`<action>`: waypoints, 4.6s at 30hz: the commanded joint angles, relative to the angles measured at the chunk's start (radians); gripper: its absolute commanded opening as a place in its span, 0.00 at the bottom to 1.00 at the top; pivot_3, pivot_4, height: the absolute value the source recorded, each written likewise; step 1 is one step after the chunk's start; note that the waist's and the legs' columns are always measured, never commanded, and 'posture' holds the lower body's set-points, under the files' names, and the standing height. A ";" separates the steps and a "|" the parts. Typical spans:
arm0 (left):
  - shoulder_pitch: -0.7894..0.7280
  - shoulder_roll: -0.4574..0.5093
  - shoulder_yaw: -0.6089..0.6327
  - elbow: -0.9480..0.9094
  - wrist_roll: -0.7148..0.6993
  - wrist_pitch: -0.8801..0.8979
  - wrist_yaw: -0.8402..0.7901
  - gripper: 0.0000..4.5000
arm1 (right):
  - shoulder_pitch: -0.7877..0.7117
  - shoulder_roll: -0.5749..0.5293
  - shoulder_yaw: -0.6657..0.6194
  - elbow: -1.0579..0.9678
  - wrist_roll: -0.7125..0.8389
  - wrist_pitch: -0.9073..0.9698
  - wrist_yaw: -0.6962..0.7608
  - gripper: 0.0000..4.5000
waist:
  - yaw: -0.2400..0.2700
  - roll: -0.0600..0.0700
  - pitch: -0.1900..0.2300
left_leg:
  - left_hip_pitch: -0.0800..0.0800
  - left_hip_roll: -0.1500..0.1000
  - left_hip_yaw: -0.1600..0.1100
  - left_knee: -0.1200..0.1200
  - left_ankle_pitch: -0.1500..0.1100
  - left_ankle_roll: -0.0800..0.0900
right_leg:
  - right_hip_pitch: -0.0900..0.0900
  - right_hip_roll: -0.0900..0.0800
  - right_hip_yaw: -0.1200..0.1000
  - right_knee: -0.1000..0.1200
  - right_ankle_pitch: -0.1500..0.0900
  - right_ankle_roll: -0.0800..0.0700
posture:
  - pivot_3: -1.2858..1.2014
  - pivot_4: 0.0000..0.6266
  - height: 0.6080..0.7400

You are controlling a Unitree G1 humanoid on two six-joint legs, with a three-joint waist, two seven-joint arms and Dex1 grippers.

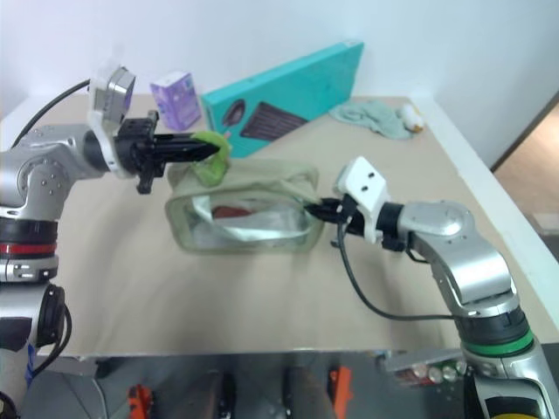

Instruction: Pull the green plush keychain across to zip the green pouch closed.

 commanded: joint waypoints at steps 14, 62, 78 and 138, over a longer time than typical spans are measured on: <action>-0.061 0.022 0.093 0.085 -0.067 0.162 0.069 0.01 | 0.016 -0.020 -0.017 -0.039 -0.008 -0.018 0.003 0.00 | 0.000 0.000 0.000 | -0.001 0.000 -0.002 0.001 0.000 0.000 | 0.000 0.000 -0.001 0.000 0.000 0.000 | 0.52 0.24 1.00; 0.145 0.290 -0.019 -0.148 0.107 0.004 -0.085 0.98 | 0.030 -0.010 -0.005 -0.016 -0.029 -0.063 0.017 0.00 | 0.000 0.000 0.000 | -0.006 0.000 -0.007 0.008 0.000 0.001 | -0.001 -0.001 -0.006 0.001 0.000 -0.003 | 0.52 0.24 1.00; 0.454 0.197 0.106 -0.329 0.102 -0.180 0.086 0.98 | -0.002 0.009 0.016 0.028 -0.042 -0.086 0.046 0.00 | 0.001 0.000 0.000 | -0.006 0.001 -0.007 0.009 0.000 0.001 | 0.000 -0.002 -0.006 0.001 0.000 -0.005 | 0.52 0.24 1.00; 0.367 -0.074 -0.082 -0.348 0.152 -0.220 0.243 0.00 | -0.080 0.104 0.076 -0.137 -0.057 -0.205 -0.024 0.86 | 0.003 0.001 0.001 | -0.007 -0.001 -0.007 0.009 0.000 0.002 | 0.000 -0.002 -0.006 0.000 0.003 0.001 | 0.52 0.24 1.00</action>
